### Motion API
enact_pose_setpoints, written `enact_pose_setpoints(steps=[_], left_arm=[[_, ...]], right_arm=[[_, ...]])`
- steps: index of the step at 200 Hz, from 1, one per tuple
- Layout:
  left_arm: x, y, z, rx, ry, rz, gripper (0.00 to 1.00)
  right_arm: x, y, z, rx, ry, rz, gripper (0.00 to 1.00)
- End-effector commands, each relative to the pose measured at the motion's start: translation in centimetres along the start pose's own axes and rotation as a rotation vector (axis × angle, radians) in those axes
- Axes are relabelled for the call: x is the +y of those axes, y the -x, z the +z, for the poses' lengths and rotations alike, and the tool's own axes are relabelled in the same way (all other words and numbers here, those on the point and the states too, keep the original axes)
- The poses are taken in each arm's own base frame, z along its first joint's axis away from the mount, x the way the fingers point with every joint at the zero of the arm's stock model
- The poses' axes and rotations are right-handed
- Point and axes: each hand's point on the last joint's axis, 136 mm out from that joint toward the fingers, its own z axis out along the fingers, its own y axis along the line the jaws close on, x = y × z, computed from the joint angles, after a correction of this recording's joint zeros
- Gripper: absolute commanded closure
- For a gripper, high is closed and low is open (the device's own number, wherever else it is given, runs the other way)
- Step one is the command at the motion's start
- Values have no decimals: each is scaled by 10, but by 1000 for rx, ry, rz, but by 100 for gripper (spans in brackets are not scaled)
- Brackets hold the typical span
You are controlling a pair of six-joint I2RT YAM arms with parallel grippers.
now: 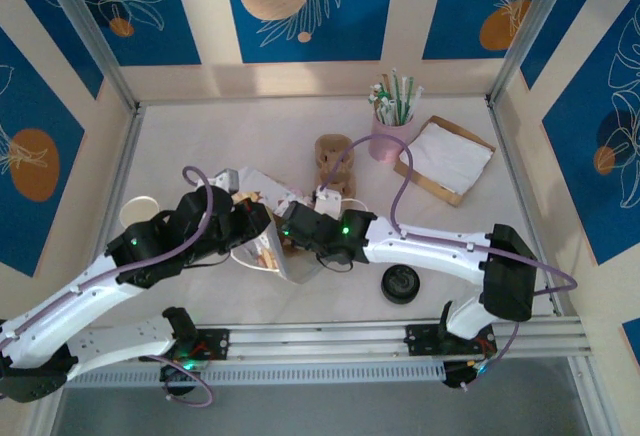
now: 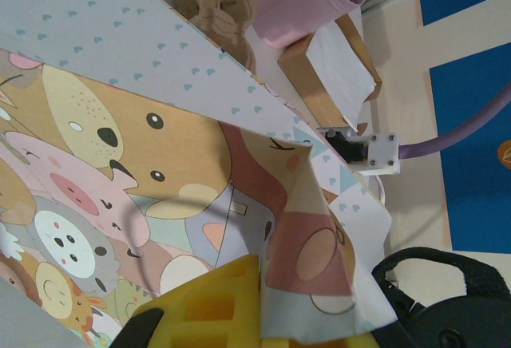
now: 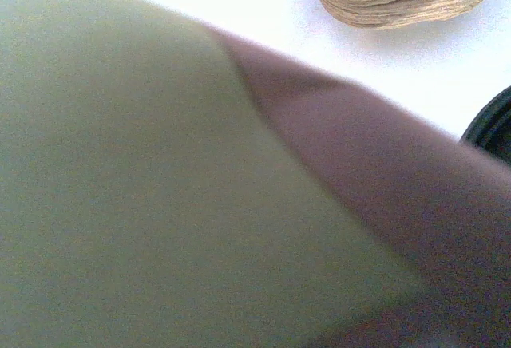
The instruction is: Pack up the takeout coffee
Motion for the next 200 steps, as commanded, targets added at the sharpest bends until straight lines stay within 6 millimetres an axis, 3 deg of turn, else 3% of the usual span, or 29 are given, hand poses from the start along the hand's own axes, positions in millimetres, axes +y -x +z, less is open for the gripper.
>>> enact_pose_setpoints(steps=[1, 57, 123, 134, 154, 168, 200], left_arm=[[6, -10, -2, 42, -1, -26, 100], [20, -9, -3, 19, 36, -32, 100], [23, 7, -16, -84, -30, -146, 100], [24, 11, -22, -106, -32, -145, 85], [29, 19, -36, -126, 17, -105, 27], [31, 24, -47, -137, 47, -68, 2], [36, 40, -79, -201, 82, 3, 0]], right_arm=[[-8, 8, -11, -23, 11, 11, 100], [-2, 23, -48, -74, 172, 46, 100], [-24, 17, -57, -4, 161, 206, 100], [-25, 17, -58, 13, 150, 220, 100], [-24, 22, -63, 25, 130, 208, 100], [-24, 24, -64, 38, 118, 200, 100], [-25, 29, -66, 62, 114, 191, 100]])
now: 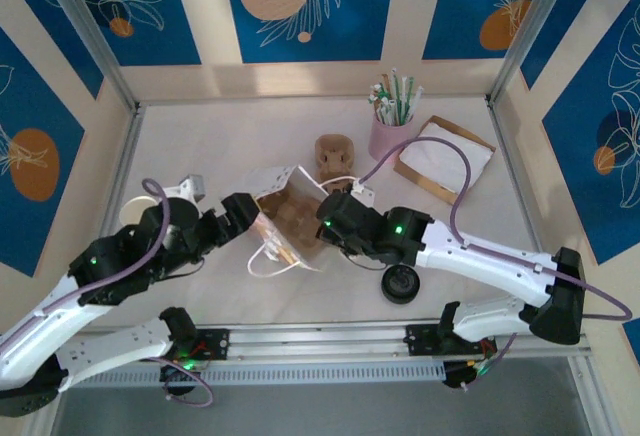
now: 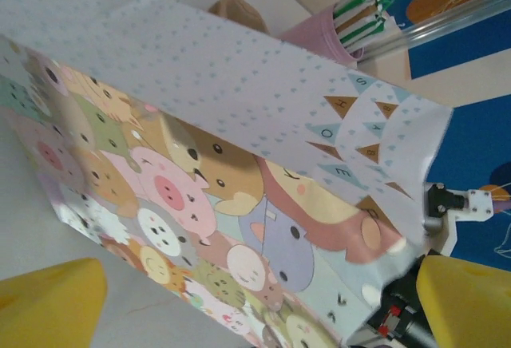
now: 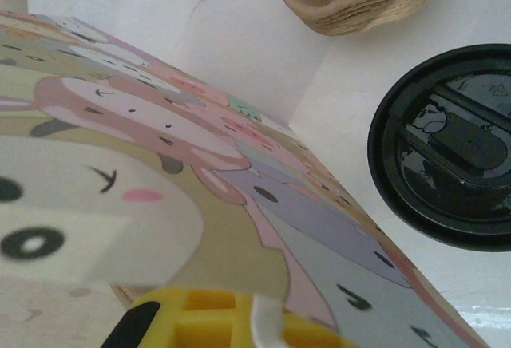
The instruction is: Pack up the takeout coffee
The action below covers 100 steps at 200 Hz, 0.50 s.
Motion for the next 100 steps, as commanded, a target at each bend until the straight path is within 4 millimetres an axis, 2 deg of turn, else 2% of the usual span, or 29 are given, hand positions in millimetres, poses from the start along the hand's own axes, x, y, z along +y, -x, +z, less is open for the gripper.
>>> enact_pose_setpoints(steps=[1, 44, 73, 100], left_arm=[[14, 21, -26, -73, 65, 75, 0], [47, 59, -62, -250, 236, 189, 0], [51, 71, -67, -307, 296, 250, 0], [48, 73, -60, -303, 325, 296, 0]], right_arm=[[0, 4, -6, 26, -20, 1, 100], [12, 15, -19, 39, 11, -35, 100], [29, 15, -23, 79, 54, -57, 100], [39, 17, -32, 98, 33, -85, 100]])
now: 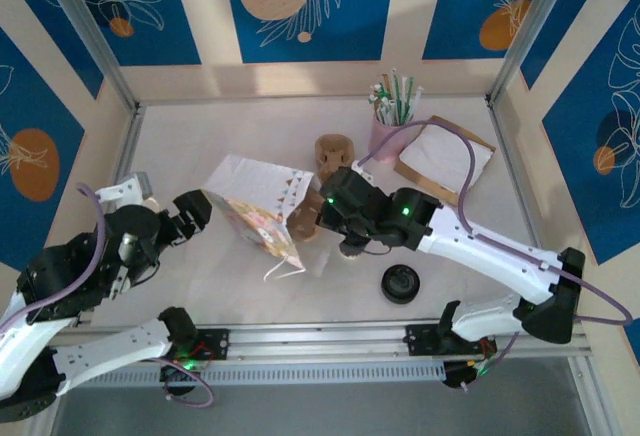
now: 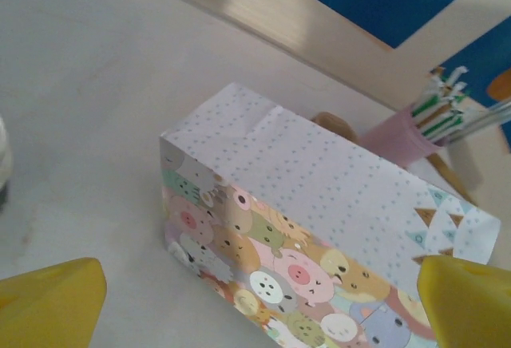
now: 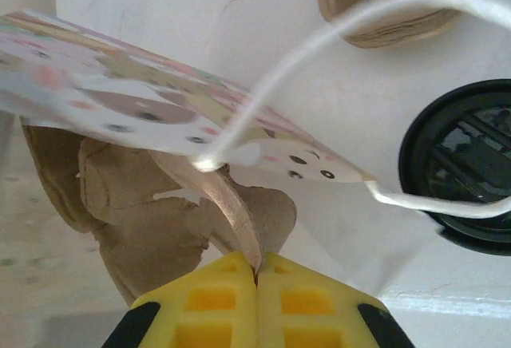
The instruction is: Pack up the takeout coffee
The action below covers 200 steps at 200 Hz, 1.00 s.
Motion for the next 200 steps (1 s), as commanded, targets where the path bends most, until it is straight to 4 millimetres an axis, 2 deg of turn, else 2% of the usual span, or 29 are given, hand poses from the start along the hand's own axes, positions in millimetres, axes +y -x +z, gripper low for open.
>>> enact_pose_setpoints(steps=[1, 26, 53, 67, 85, 102, 127, 149, 167, 200], left_arm=[[7, 10, 2, -41, 74, 94, 0], [-3, -1, 19, 22, 91, 145, 0], [-10, -13, 50, 148, 75, 129, 0], [-12, -13, 67, 217, 50, 91, 0], [-10, -10, 84, 289, 59, 122, 0], [-2, 0, 89, 290, 111, 142, 0], [-8, 11, 84, 254, 79, 154, 1], [4, 8, 90, 299, 136, 201, 1], [4, 1, 101, 351, 123, 201, 1], [14, 8, 114, 342, 162, 203, 11]], right_arm=[[11, 0, -11, 38, -4, -41, 100], [13, 1, -14, 38, -10, -59, 100], [13, 0, -10, 44, 35, -23, 100], [13, 0, -11, 53, 53, -7, 100], [12, 3, -16, 58, 69, 5, 100], [10, 7, -25, 67, 85, 8, 100], [6, 12, -42, 98, 110, -8, 100], [3, 15, -62, 127, 124, -39, 100], [2, 12, -76, 147, 150, -52, 100], [-1, 5, -95, 172, 183, -48, 100]])
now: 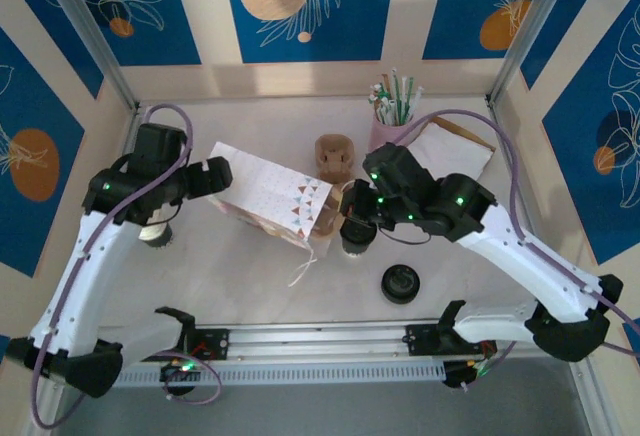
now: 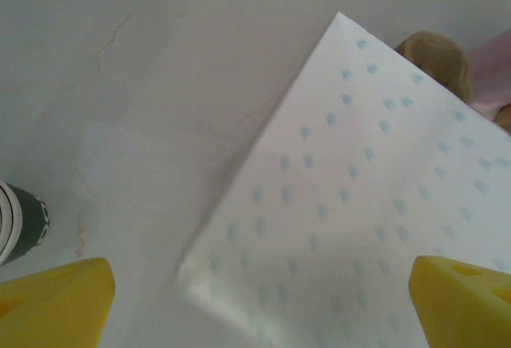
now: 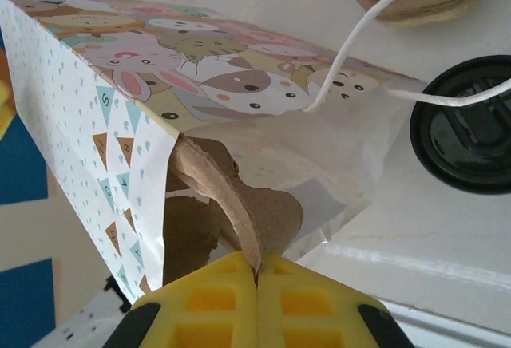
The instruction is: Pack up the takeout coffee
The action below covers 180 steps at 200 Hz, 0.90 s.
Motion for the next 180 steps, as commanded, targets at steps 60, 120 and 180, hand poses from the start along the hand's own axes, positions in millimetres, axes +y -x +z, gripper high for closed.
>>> enact_pose_setpoints(steps=[60, 120, 180], left_arm=[[15, -8, 41, 78, 10, -39, 20], [23, -30, 78, 164, 20, -73, 24], [38, -45, 111, 229, 94, -63, 24]], right_arm=[[5, -19, -49, 57, 41, -44, 100], [22, -6, -35, 45, 22, -75, 100], [50, 19, -1, 61, 0, -120, 100]])
